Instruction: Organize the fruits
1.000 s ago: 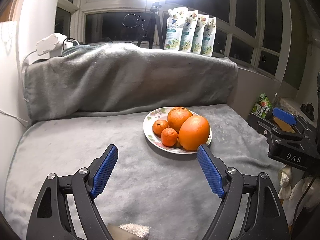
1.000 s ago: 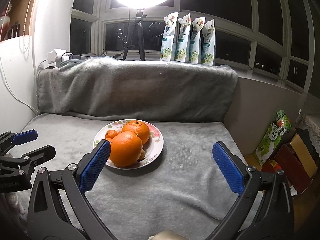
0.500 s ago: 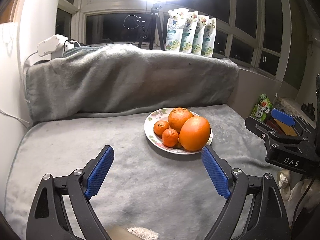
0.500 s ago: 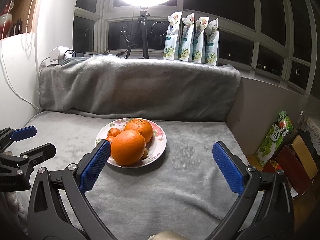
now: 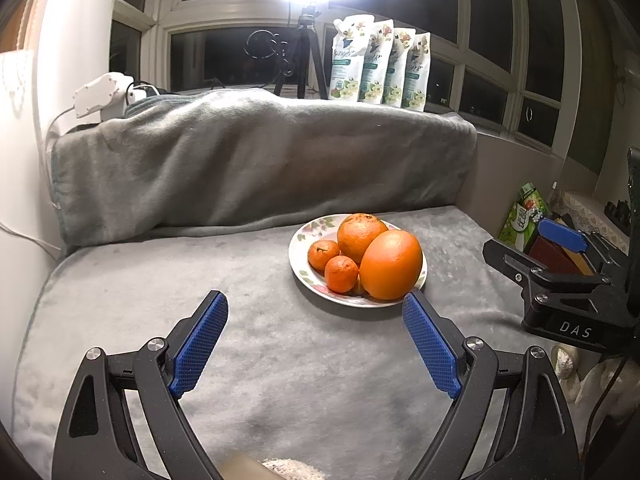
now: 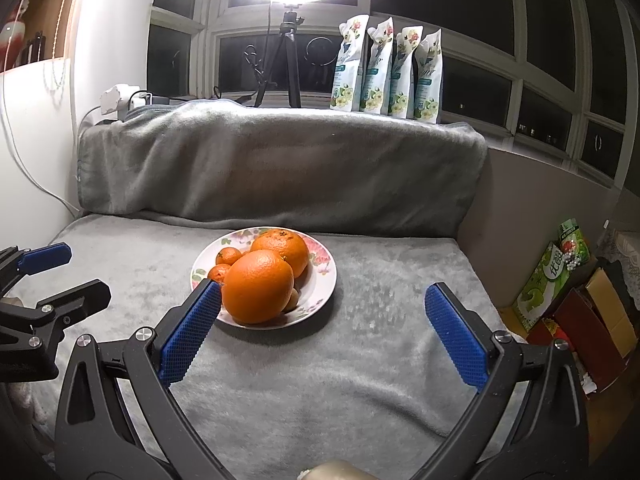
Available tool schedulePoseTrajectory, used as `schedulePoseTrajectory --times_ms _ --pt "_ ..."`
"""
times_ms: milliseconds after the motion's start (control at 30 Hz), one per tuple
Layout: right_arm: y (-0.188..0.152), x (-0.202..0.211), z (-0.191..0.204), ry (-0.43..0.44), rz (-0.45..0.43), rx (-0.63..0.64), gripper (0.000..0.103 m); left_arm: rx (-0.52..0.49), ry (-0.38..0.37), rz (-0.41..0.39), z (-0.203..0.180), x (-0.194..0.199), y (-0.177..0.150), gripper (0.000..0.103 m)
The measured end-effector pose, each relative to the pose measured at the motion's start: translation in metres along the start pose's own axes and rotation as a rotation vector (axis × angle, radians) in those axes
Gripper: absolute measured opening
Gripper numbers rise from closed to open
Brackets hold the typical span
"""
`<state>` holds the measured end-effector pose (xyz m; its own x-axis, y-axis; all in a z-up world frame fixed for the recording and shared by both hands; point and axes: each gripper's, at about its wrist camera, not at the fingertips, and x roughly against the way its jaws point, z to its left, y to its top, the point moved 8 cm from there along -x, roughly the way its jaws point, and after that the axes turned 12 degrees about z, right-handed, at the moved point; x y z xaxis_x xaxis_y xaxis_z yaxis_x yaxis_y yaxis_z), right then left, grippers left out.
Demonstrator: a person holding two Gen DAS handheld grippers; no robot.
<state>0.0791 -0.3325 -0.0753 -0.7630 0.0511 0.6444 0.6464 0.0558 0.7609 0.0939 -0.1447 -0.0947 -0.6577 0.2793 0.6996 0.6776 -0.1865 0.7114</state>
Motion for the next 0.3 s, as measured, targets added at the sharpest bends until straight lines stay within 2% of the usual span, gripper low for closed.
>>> schedulePoseTrajectory --times_ms 300 --pt "-0.0029 -0.0069 0.0 0.009 0.012 0.007 0.103 -0.004 0.0 -0.006 -0.0002 -0.001 -0.001 0.089"
